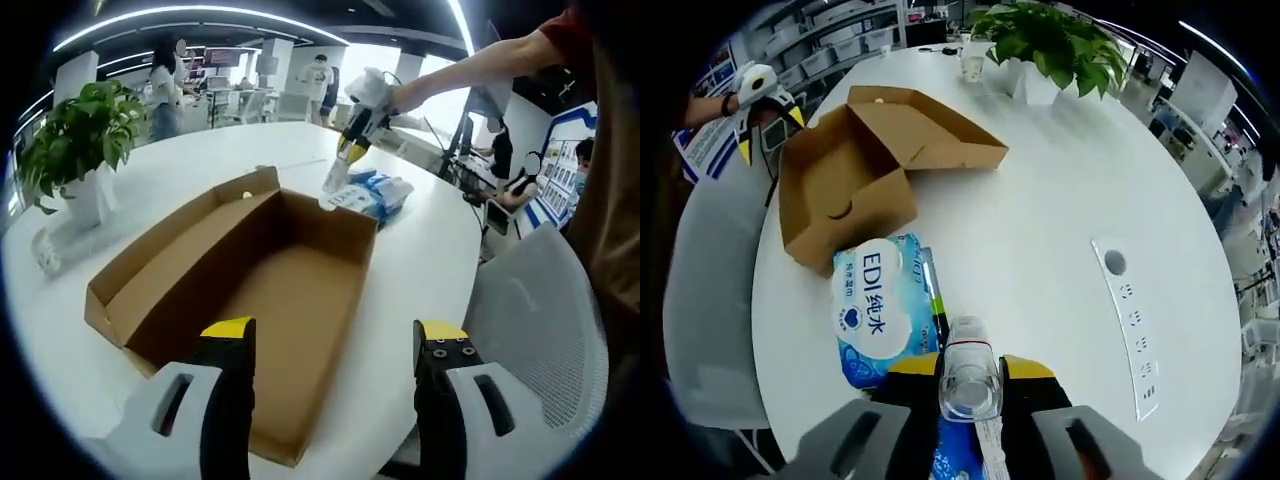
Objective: Operate the shoe box by opening the lid, removing the specified soft item, and placing it in the target area until the item is outside and the box remains undamaged.
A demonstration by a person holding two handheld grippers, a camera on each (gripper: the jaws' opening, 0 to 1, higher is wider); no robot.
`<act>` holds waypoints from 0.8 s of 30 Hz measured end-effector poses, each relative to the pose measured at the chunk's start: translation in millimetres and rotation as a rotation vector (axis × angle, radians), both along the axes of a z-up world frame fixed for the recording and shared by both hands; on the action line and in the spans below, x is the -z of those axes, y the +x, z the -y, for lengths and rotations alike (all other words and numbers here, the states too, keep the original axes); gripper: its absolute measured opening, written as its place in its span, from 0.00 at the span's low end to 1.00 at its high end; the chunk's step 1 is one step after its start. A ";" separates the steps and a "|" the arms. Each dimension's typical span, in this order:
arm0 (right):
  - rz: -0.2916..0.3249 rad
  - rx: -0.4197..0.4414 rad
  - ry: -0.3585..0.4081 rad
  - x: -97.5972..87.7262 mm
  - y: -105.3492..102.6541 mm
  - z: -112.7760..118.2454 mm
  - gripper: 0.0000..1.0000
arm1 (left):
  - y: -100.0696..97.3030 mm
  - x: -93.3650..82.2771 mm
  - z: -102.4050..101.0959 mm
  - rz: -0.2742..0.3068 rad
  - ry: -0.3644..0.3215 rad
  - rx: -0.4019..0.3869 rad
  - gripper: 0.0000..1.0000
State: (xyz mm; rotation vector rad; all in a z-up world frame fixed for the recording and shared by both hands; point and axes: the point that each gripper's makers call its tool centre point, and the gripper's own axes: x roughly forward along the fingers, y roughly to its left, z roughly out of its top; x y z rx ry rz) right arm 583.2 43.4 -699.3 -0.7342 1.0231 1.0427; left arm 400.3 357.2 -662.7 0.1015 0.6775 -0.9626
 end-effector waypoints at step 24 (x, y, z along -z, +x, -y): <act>-0.030 -0.108 -0.162 20.4 3.0 13.8 0.18 | 2.6 1.9 3.5 -0.004 0.000 0.002 0.64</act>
